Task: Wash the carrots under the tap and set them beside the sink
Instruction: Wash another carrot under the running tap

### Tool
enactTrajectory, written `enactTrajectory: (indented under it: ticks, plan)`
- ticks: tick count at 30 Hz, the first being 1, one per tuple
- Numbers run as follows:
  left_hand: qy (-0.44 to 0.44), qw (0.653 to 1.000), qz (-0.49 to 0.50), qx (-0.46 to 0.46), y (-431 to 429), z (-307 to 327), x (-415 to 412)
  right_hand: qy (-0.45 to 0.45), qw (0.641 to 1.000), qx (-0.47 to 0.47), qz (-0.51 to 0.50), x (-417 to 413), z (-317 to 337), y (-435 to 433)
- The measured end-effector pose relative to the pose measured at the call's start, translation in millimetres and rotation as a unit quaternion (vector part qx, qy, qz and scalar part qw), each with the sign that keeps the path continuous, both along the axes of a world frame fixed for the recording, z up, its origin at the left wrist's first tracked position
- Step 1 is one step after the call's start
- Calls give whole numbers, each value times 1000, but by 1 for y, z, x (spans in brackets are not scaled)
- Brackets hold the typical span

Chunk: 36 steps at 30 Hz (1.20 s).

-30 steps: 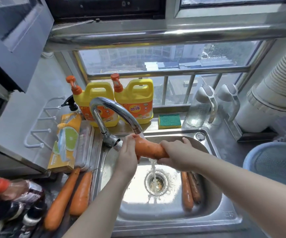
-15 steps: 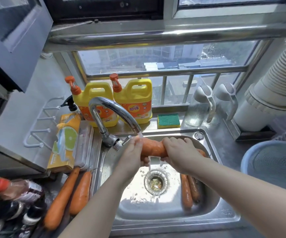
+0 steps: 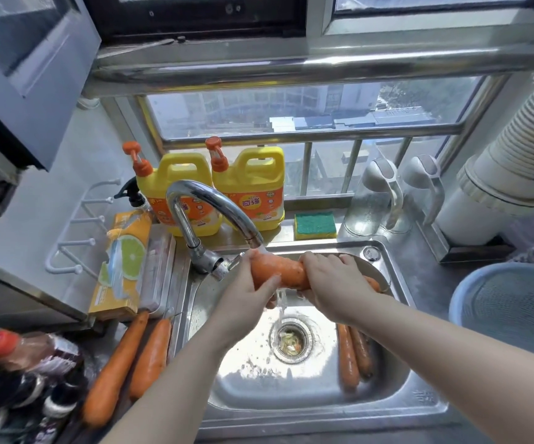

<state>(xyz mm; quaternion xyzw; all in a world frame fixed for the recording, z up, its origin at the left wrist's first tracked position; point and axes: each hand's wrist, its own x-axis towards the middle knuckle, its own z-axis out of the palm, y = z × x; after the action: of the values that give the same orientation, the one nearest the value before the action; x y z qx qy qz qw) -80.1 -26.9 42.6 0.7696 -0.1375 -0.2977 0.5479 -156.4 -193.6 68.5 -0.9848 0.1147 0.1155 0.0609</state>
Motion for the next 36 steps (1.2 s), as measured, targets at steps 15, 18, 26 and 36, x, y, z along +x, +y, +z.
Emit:
enactTrajectory:
  ticks: [15, 18, 26, 36]
  plan:
    - [-62, 997, 10, 38, 1, 7, 7, 9, 1000, 22, 12, 13, 10, 8]
    - [-102, 992, 70, 25, 0, 7, 3, 9, 1000, 9, 23, 17, 12, 14]
    - [-41, 997, 71, -14, 1, -3, 3, -8, 1000, 3, 11, 16, 3, 18]
    - [-5, 995, 89, -34, 0, -4, 5, -4, 1000, -12, 3, 13, -2, 13]
